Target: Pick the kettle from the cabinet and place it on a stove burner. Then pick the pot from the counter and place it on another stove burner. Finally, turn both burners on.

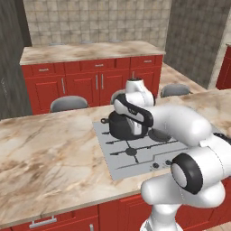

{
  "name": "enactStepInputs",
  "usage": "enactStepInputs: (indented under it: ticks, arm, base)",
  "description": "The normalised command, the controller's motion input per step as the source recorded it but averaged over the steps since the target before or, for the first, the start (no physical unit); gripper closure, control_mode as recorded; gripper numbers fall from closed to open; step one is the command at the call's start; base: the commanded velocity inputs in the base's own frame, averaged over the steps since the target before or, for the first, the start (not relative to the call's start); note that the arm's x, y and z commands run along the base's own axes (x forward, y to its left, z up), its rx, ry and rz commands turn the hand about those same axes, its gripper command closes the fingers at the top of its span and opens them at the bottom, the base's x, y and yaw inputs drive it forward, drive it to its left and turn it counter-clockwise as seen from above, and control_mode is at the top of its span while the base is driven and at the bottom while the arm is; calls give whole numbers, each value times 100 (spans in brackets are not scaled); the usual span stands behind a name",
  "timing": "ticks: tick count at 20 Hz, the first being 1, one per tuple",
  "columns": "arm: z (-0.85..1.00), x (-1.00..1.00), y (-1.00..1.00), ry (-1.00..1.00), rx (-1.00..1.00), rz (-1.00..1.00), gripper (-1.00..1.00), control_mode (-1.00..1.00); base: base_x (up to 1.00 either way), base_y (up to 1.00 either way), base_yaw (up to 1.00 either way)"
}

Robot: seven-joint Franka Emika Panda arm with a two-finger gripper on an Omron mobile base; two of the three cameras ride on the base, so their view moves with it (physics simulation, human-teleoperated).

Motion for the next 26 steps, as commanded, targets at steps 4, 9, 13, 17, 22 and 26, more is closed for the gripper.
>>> enactStepInputs:
  ticks: [4, 9, 13, 17, 22, 26]
  arm:
    - [-17, 32, -1, 0, 0, -2, 100, -100]
    - [-19, 32, 0, 0, 0, -2, 100, -100]
    - [-17, 30, 0, 0, 0, -1, 100, -100]
    - [-16, 28, 0, 0, 0, 0, 100, -100]
    - [-17, 27, 0, 0, 0, 0, 100, -100]
    - [-20, 25, 0, 0, 0, 0, 100, -100]
  base:
    - [0, 0, 0]
    - [0, 0, 0]
    - [0, 0, 0]
    - [0, 0, 0]
    - [0, 0, 0]
    - [0, 0, 0]
